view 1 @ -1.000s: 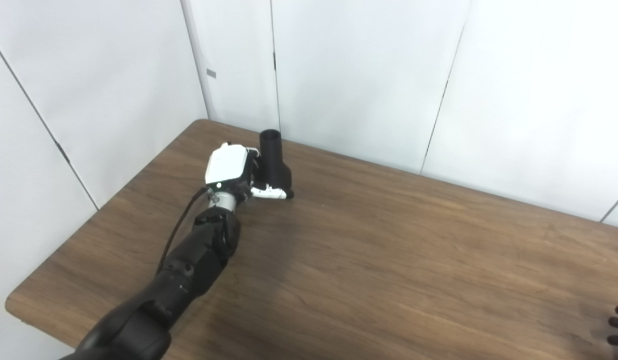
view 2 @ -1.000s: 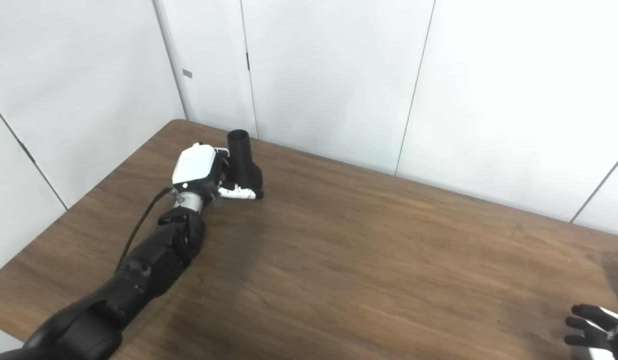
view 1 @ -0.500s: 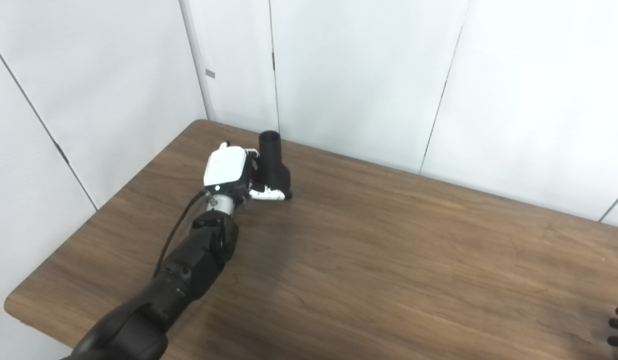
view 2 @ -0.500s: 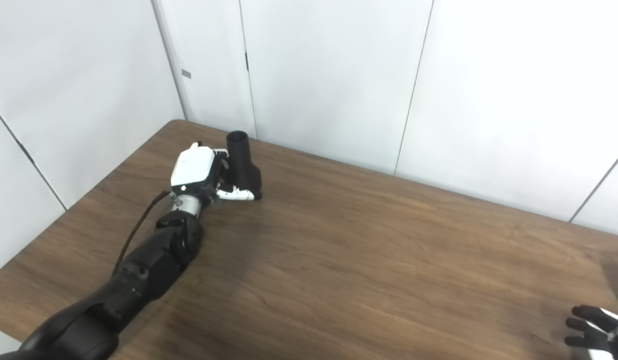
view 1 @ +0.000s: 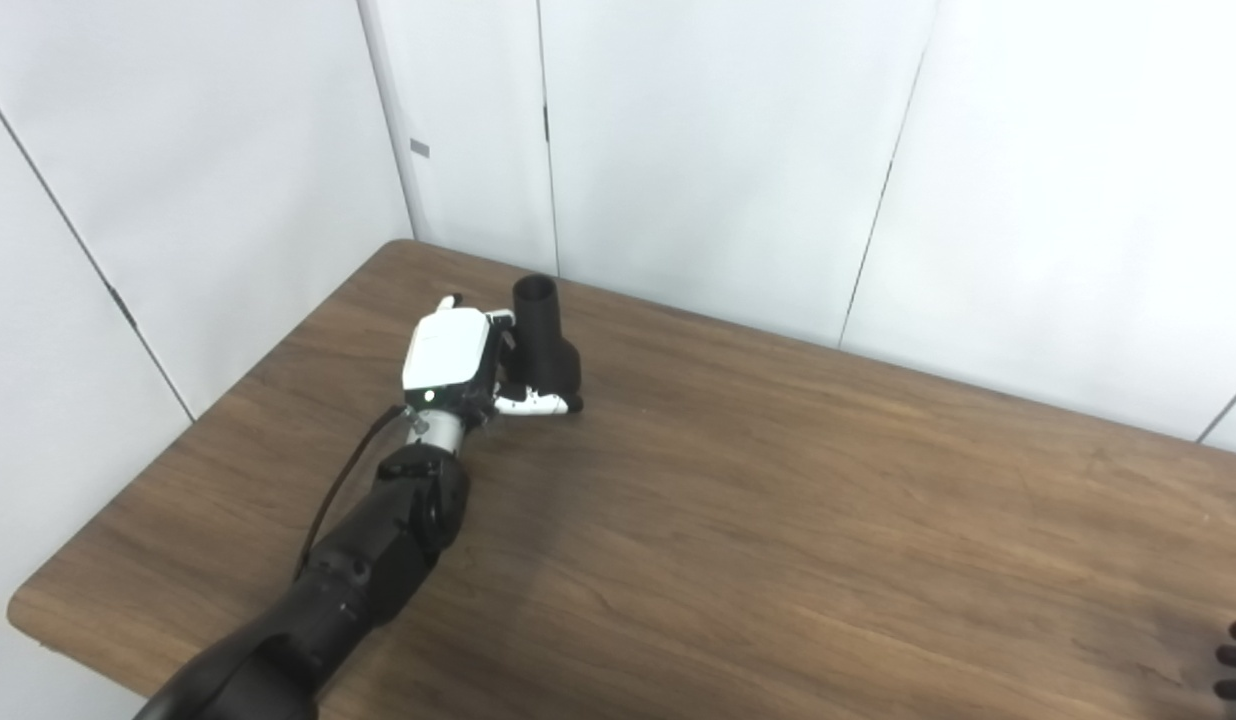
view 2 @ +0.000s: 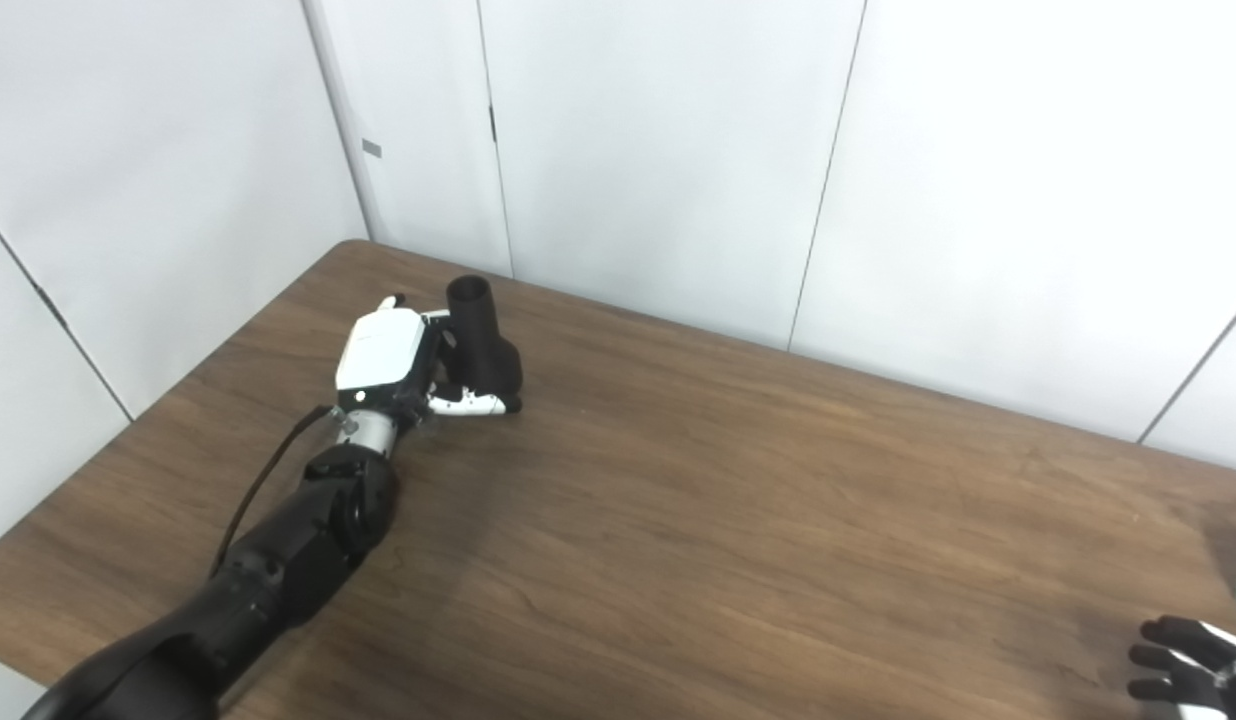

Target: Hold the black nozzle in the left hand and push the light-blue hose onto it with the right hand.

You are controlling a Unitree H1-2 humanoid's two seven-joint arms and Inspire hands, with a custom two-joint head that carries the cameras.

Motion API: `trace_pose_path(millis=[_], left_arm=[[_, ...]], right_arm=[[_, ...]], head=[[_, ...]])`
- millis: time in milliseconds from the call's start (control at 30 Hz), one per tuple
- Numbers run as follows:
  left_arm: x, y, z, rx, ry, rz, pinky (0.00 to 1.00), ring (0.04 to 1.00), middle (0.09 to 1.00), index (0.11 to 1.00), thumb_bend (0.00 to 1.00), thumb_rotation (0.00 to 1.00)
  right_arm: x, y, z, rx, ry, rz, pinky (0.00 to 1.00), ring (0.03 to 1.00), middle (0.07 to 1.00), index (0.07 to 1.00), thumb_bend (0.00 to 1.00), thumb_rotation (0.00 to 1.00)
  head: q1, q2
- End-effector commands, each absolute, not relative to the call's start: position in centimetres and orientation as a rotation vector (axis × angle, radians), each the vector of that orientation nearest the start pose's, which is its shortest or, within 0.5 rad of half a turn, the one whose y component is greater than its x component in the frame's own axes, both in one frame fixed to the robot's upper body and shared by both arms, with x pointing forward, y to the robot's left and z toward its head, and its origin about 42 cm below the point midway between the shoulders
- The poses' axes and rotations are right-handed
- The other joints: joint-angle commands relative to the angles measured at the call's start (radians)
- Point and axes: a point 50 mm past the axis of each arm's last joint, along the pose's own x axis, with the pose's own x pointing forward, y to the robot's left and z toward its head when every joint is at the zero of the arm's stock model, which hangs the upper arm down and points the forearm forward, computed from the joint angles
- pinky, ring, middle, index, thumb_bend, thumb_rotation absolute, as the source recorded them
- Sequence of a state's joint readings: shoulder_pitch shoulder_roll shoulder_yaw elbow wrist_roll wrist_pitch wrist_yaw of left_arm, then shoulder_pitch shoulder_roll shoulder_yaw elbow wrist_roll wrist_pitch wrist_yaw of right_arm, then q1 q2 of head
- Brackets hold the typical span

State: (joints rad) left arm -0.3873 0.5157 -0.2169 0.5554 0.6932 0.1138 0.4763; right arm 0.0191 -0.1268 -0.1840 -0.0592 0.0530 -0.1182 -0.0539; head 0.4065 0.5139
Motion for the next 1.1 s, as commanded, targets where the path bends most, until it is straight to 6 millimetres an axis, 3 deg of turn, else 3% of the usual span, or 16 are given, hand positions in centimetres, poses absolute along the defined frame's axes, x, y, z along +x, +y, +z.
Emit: trace_pose_path(millis=[0,233,400,467,567,700,733,767,900,1067], left_arm=[[37.7,36.6,9.9,1.309,-0.002,0.26,0.93,0.551,0.459,0.513,0.52,0.0],[36.9,34.9,9.8,1.301,-0.09,0.25,0.91,0.529,0.459,0.51,0.52,0.0],[36.0,34.1,9.9,1.264,-0.179,0.222,0.86,0.494,0.46,0.506,0.52,0.0],[35.5,33.9,10.1,1.26,-0.202,0.203,0.87,0.493,0.462,0.504,0.52,0.0],[34.8,33.5,10.3,1.239,-0.245,0.189,0.85,0.485,0.457,0.507,0.52,0.0],[34.1,32.9,10.5,1.197,-0.28,0.163,0.86,0.485,0.471,0.491,0.52,0.0],[34.0,32.8,10.5,1.189,-0.287,0.156,0.86,0.484,0.474,0.488,0.52,0.0],[33.9,32.8,10.6,1.184,-0.291,0.152,0.86,0.482,0.473,0.488,0.52,0.0],[33.5,32.0,11.2,1.158,-0.326,0.111,0.86,0.48,0.47,0.492,0.52,0.0],[33.1,30.6,12.0,1.141,-0.385,0.069,0.83,0.469,0.47,0.492,0.52,0.0]], right_arm=[[27.5,-30.7,14.3,-0.089,-0.233,-0.238,0.41,0.555,0.595,0.555,0.88,0.67],[27.5,-30.4,14.6,-0.083,-0.238,-0.242,0.41,0.555,0.594,0.552,0.91,0.67],[27.4,-29.8,15.6,-0.063,-0.233,-0.247,0.42,0.567,0.604,0.559,0.87,0.65],[27.3,-29.3,16.1,-0.047,-0.247,-0.232,0.45,0.595,0.627,0.579,0.81,0.64],[27.2,-28.3,17.2,-0.02,-0.278,-0.206,0.5,0.65,0.676,0.627,0.63,0.59],[26.8,-27.2,18.7,-0.033,-0.294,-0.219,0.61,0.73,0.742,0.694,0.26,0.45],[26.7,-27.1,18.8,-0.046,-0.299,-0.226,0.66,0.76,0.767,0.722,0.18,0.33],[26.7,-27.0,18.8,-0.054,-0.301,-0.23,0.71,0.793,0.794,0.754,0.11,0.12],[26.8,-28.4,17.3,-0.075,-0.288,-0.255,0.82,0.857,0.849,0.818,0.11,0.01],[26.8,-29.8,16.1,-0.065,-0.279,-0.289,0.79,0.826,0.818,0.792,0.18,0.01]], head=[[-0.005,0.0],[-0.044,0.005],[-0.115,0.021],[-0.158,0.028],[-0.216,0.036],[-0.273,0.042],[-0.291,0.045],[-0.293,0.045],[-0.316,0.049],[-0.322,0.051]])
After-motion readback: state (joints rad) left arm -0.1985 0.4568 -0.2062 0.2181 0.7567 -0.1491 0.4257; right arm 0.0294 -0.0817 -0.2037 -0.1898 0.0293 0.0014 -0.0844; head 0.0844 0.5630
